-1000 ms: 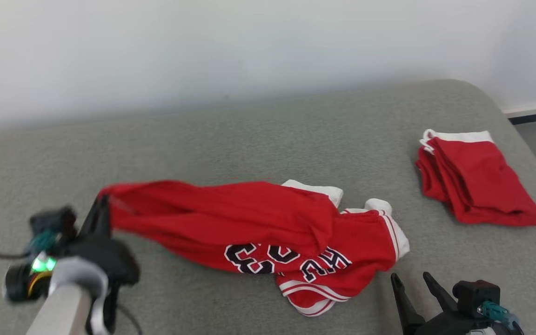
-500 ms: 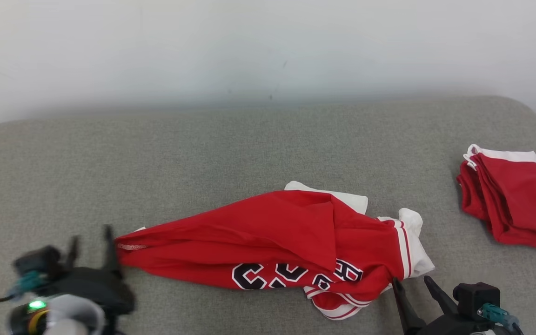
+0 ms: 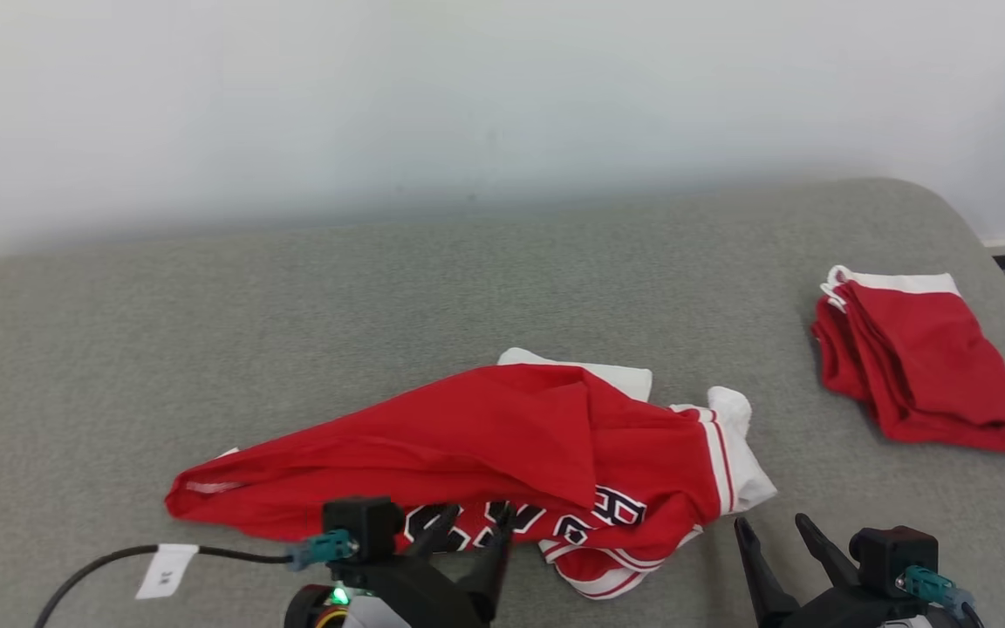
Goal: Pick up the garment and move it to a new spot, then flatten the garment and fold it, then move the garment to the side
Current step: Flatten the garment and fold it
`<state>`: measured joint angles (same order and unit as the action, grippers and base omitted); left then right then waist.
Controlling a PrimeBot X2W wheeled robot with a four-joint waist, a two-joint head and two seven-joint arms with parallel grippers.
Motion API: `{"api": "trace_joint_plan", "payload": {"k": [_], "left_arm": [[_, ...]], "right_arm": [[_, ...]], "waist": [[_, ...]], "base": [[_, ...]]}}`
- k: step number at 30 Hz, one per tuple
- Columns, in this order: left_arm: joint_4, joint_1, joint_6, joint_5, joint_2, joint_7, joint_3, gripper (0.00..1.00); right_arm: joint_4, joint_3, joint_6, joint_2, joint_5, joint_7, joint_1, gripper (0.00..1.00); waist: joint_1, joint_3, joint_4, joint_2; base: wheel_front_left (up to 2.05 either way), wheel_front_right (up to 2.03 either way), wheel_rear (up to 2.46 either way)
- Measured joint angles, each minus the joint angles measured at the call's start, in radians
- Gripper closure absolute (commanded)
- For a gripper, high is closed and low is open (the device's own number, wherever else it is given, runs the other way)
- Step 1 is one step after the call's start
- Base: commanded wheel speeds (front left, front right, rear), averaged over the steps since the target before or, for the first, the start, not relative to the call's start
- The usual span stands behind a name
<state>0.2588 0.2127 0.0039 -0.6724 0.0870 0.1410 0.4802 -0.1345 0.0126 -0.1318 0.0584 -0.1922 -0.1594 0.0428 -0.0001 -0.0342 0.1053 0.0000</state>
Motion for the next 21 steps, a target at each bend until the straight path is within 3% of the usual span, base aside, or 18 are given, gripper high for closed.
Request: {"api": "trace_joint_plan", "payload": {"k": [11,17,21], "left_arm": [[0.048,0.053,-0.003,0.006,-0.025,0.002,0.076,0.00],[0.105,0.095,0.031,0.011,-0.030,0.002,0.095,0.00],[0.120,0.120,0.022,0.005,-0.033,-0.004,0.116,0.00]], "right_arm": [[-0.006,-0.003,0.000,0.000,-0.001,0.010,-0.001,0.00],[-0.013,0.006,0.000,-0.001,-0.007,0.019,-0.008,0.00],[-0.016,0.004,0.000,-0.002,-0.008,0.022,-0.021,0.00]], "waist": [[0.0000,-0.020,0.104,0.0000],[0.0000,-0.040,0.136,0.0000],[0.0001,-0.055,0.147,0.0000]], "base": [[0.00,0.00,0.00],[0.00,0.00,0.00],[0.00,0.00,0.00]]}}
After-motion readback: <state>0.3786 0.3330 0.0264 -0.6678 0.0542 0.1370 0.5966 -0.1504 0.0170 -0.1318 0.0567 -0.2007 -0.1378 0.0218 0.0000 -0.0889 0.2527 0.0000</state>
